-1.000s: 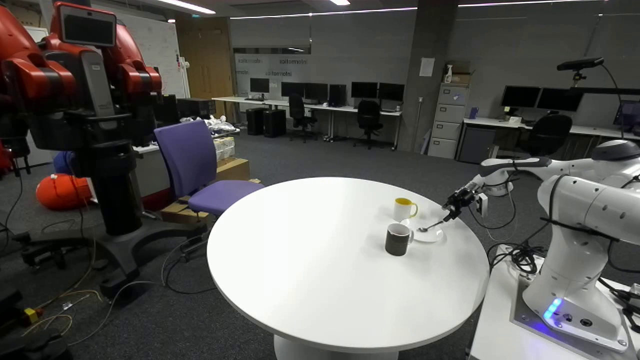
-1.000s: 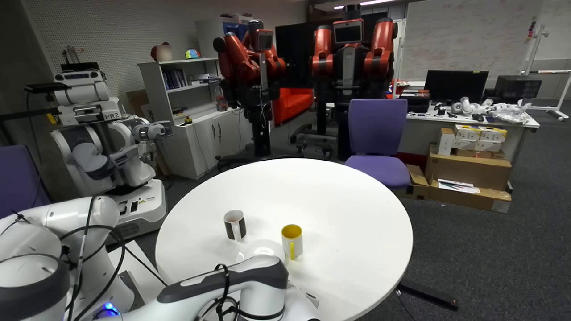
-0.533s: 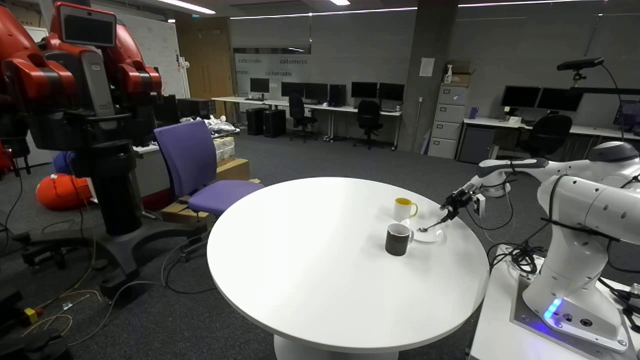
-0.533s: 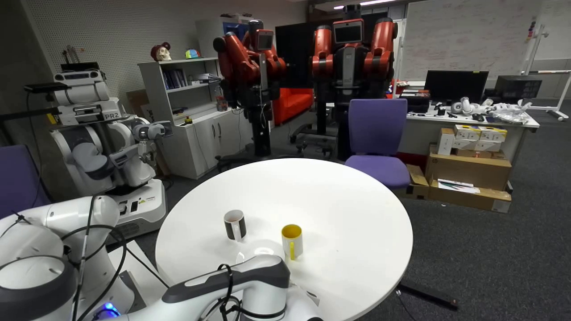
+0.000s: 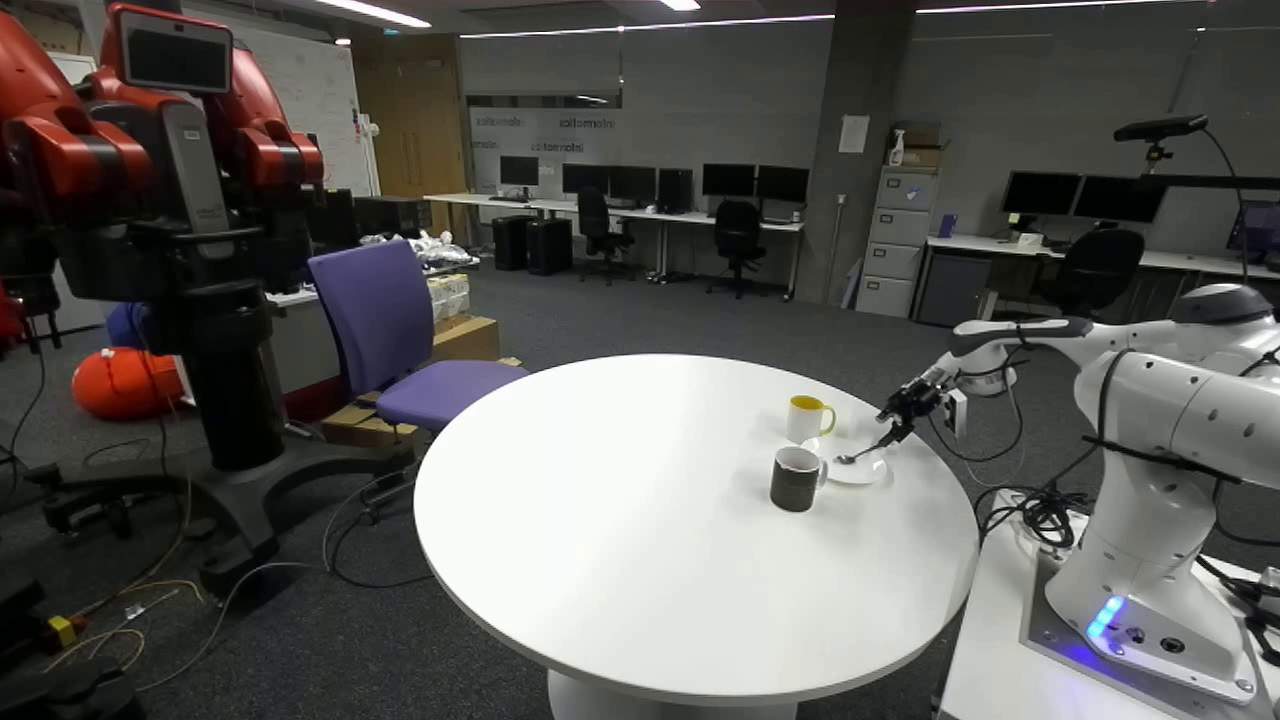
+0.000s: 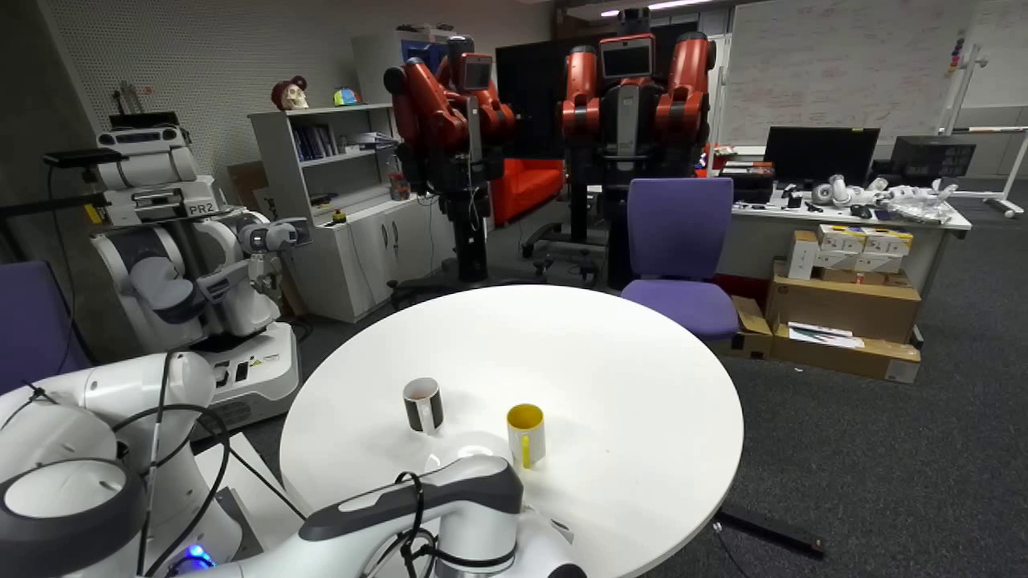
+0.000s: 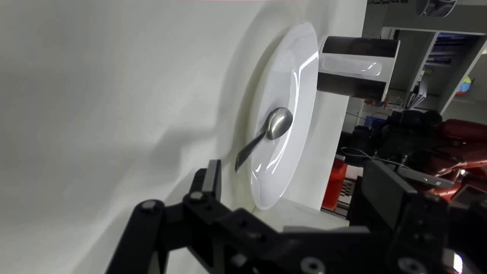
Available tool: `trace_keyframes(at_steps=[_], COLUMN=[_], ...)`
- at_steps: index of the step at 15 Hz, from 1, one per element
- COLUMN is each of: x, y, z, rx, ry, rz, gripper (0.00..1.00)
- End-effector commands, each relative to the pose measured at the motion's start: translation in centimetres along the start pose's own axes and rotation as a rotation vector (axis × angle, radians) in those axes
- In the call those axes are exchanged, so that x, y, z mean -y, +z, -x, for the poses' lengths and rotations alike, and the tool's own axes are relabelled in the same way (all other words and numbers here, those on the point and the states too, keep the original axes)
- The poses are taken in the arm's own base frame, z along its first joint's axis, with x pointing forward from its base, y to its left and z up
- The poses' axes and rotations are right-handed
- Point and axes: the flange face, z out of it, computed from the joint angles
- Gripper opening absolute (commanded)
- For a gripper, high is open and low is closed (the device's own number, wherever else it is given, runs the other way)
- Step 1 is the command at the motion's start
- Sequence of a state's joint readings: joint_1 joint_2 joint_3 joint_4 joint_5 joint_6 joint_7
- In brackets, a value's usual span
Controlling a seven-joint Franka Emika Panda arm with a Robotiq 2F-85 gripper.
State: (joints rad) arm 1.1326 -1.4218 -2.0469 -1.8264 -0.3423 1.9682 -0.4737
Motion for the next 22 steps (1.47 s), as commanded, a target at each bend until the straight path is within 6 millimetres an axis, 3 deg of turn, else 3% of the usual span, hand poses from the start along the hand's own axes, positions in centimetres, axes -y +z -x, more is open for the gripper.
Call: trace_keyframes(at_steps=[1, 19, 20, 21, 22], x=[-1.1, -0.9, -0.9, -0.9, -0.9], y=[0.7, 2.1, 2.2, 2.2, 2.2], z=[-1.0, -1.1, -1.1, -1.1, -1.1], rx=[-0.001, 0.015, 0.016, 0.016, 0.017], ry=[0.026, 0.031, 0.030, 0.031, 0.030], rz=[-0.009, -0.001, -0.001, 0.000, 0.000], gripper=[1.00, 0.99, 0.91, 0.74, 0.72])
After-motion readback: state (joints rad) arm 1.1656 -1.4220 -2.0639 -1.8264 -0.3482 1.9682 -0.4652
